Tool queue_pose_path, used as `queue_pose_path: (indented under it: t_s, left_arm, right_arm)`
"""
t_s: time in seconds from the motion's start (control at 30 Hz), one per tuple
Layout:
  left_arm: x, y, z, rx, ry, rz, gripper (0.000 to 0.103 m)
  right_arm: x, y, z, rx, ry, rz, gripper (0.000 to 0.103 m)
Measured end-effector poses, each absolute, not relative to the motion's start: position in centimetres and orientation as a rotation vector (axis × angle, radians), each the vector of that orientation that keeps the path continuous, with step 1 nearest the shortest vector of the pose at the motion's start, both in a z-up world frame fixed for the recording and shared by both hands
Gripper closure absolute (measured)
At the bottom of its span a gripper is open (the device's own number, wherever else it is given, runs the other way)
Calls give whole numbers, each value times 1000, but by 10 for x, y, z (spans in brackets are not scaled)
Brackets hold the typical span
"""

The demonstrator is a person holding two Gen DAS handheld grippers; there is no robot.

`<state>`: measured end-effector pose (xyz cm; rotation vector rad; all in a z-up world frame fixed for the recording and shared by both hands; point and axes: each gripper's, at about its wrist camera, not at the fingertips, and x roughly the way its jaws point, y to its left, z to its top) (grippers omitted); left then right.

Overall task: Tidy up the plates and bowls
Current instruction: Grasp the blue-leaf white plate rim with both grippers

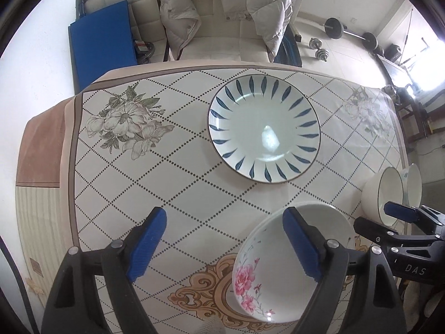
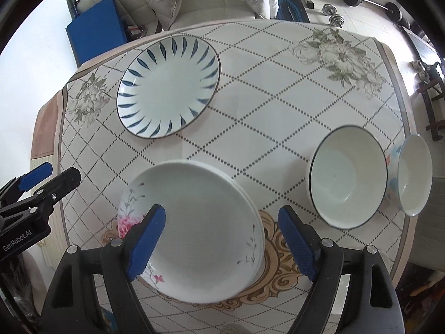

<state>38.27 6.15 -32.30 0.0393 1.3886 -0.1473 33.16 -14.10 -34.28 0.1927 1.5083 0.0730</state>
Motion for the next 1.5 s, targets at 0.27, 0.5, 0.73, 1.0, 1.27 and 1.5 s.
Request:
queue_pose_path:
  t_s: [0.27,0.5,0.73,1.0,1.27,1.5]
  left_arm:
    - [474,83,-368,-172,1511,-186,20]
    - [520,83,-421,-257,1629,-243,37]
    - [529,76,-443,-229,1680,-275,65]
    - [530,71,-445,-204,1679,-280,71]
    - [531,81,-448,-233,1678,-256,82]
    - [526,80,-439,-185,1660,-233,85]
  right_arm:
    - [428,-165,-368,325,1516,116,18]
    - [504,-186,-425,526,1585,141,22]
    - [536,-179,-458,549,1652,195,36]
    - [542,-167,-468,521,1691,257,46]
    - [538,-156,-472,461,1721,258,85]
    - [535,-156,-470,432,1720,238,87]
